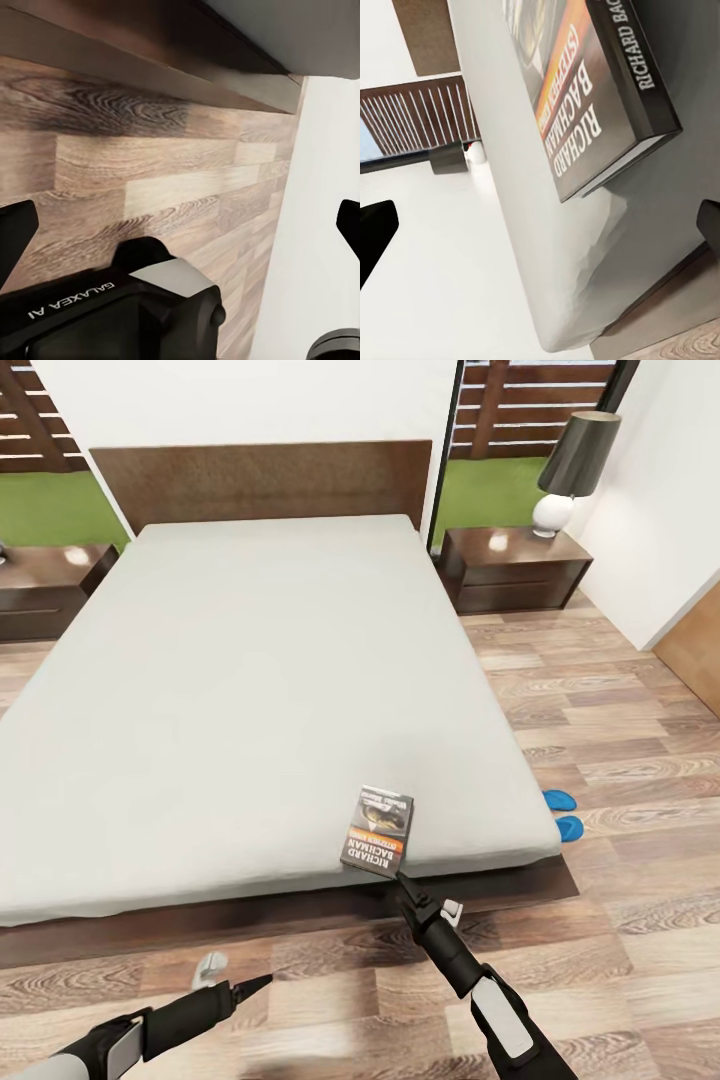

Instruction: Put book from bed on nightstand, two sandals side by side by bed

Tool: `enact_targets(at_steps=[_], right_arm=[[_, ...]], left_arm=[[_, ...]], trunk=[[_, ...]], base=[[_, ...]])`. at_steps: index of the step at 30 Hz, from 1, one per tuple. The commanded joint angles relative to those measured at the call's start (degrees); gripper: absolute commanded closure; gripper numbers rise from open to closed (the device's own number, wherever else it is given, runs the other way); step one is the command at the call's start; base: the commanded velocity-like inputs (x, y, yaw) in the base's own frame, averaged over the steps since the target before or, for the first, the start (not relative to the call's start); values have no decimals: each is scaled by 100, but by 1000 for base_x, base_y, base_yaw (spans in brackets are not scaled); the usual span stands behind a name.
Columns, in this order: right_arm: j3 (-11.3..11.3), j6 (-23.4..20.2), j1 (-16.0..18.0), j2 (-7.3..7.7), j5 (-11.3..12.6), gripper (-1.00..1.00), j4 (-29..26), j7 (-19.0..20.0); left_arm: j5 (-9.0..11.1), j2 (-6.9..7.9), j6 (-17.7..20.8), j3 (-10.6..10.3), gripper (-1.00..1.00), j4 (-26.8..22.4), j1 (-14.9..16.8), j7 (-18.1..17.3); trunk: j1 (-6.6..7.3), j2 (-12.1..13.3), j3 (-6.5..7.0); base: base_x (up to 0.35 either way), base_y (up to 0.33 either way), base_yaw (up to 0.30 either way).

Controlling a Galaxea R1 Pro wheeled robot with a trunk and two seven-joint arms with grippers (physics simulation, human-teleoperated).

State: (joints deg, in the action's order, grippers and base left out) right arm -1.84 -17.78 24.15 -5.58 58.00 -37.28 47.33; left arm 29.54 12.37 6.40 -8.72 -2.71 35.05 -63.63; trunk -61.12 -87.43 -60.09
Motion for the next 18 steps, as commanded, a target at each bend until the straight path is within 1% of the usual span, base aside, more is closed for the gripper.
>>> enact_targets(at_steps=[1, 6, 10, 12, 18], right_arm=[[-20, -59, 2, -5, 36, -100, 2, 10], [-18, -59, 2, -5, 36, -100, 2, 12], [-18, -59, 2, -5, 36, -100, 2, 13], [-18, -59, 2, -5, 36, -100, 2, 13], [-18, -59, 2, -5, 36, -100, 2, 13]], left_arm=[[57, 2, 57, -42, -100, 47, 2, -20], [48, 4, 55, -42, -100, 95, 2, -26], [44, 2, 54, -42, -100, 102, 2, -27], [44, 4, 54, -42, -100, 103, 2, -27], [43, 2, 54, -42, -100, 104, 2, -27]], trunk=[[0, -2, -3], [0, -2, -3], [0, -2, -3], [0, -2, -3], [0, -2, -3]], base=[[5, 0, 0], [15, 0, 0], [210, 0, 0], [115, 0, 0], [22, 0, 0]])
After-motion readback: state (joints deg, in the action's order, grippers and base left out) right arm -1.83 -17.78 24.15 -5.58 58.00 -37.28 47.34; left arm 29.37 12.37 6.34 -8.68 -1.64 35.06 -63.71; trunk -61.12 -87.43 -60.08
